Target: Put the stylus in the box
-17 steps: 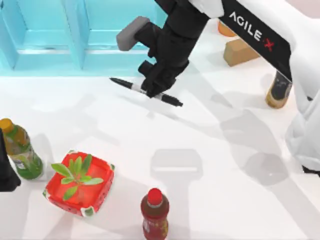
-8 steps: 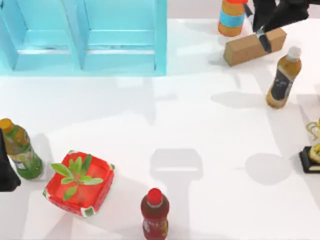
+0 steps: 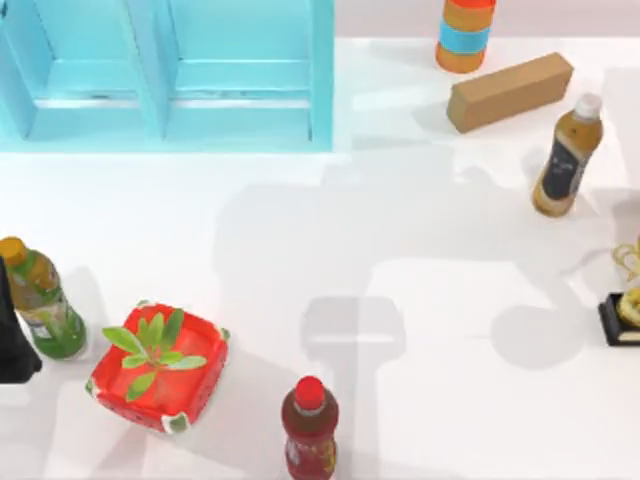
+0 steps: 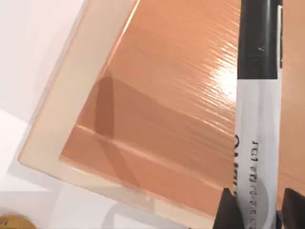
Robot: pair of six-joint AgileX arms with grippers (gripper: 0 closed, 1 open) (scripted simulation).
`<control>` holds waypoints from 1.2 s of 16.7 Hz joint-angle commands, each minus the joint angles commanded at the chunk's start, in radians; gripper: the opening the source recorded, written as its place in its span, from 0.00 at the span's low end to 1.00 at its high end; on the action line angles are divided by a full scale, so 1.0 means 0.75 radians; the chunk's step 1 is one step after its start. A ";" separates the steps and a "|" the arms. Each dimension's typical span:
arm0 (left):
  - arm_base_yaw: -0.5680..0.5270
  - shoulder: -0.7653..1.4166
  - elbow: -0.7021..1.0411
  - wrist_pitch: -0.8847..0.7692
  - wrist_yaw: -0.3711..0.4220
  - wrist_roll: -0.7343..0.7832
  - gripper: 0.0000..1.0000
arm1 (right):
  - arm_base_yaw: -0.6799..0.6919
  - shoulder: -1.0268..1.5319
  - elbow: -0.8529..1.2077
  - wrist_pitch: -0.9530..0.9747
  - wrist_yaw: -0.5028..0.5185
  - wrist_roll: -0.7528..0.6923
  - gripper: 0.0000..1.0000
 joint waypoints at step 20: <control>0.000 0.000 0.000 0.000 0.000 0.000 1.00 | -0.196 -0.104 -0.633 0.180 0.288 0.446 0.00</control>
